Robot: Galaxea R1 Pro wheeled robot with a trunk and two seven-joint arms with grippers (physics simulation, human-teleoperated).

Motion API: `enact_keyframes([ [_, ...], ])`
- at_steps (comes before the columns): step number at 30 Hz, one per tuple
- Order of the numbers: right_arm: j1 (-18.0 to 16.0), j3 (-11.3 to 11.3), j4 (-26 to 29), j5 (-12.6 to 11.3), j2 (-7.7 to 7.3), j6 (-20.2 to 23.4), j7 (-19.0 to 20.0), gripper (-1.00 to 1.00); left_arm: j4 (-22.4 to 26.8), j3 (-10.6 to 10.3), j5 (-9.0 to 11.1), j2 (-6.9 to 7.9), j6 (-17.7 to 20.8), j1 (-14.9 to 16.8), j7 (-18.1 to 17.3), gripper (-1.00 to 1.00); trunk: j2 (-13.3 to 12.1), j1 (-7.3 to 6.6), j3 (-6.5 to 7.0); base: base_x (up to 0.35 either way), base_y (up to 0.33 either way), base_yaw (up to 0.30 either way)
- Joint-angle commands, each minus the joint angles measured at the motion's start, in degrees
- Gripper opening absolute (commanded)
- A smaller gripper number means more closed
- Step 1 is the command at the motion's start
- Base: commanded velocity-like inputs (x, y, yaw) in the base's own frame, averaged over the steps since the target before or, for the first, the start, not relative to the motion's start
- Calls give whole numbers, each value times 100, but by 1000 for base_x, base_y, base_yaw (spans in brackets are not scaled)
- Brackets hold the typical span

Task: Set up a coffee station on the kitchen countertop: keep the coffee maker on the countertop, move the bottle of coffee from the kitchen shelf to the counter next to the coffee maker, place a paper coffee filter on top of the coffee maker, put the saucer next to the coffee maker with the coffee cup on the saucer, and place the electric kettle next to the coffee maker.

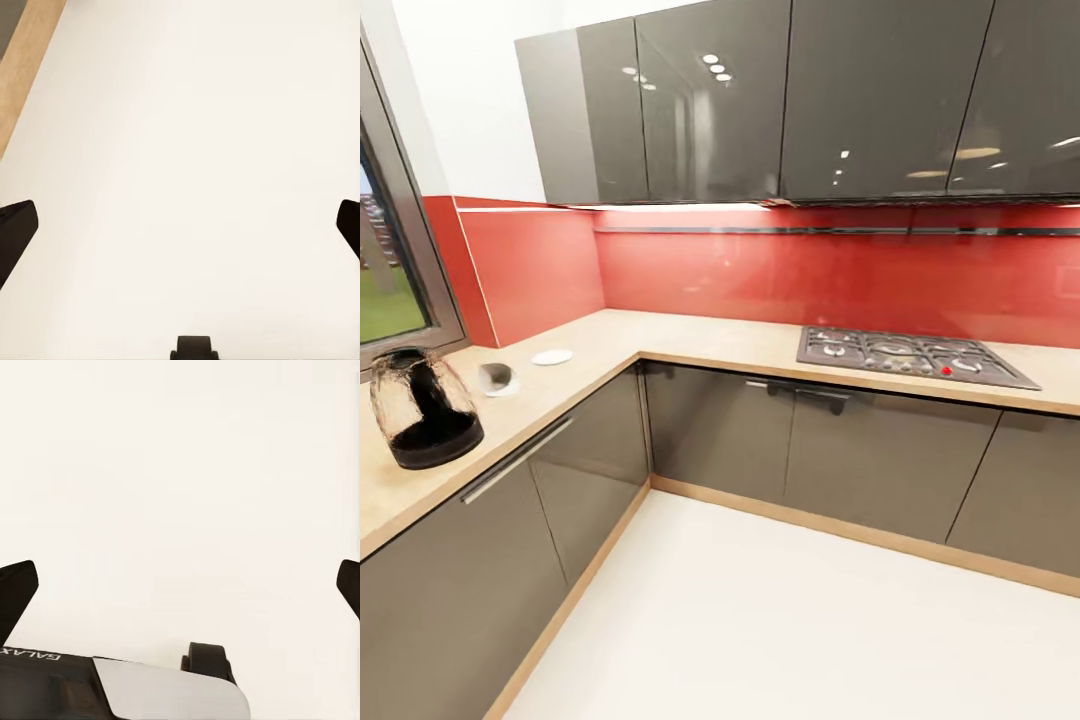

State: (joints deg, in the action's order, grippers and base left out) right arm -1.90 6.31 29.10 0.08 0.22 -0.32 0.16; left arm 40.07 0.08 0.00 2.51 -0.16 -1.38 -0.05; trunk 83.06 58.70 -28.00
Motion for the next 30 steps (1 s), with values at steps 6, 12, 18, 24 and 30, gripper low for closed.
enact_keyframes([
  [6, -3, 10, -1, 1, 3, -3, 2, 100, 9, 0, 0, 1, -2, -3, -2, 100, 2, 3, -5, 297, -157, 0],
  [12, -3, 10, -1, 1, 4, -3, 1, 100, 9, -5, 0, 3, -2, -3, 0, 100, 2, 3, -5, 295, -167, 10],
  [18, -3, 10, -4, 1, 4, -3, 2, 100, 9, -3, 0, 4, -2, -3, -1, 100, 2, 3, -5, 295, -168, 149],
  [24, -3, 10, -3, 1, 39, -3, -5, 100, 9, 1, 0, 2, -2, -3, -1, 100, 2, 3, -5, 295, -168, 242],
  [30, -3, 10, -6, 1, 54, -3, -7, 100, 9, 1, 0, 4, -2, -3, -2, 100, 2, 3, -5, 295, -168, 269],
])
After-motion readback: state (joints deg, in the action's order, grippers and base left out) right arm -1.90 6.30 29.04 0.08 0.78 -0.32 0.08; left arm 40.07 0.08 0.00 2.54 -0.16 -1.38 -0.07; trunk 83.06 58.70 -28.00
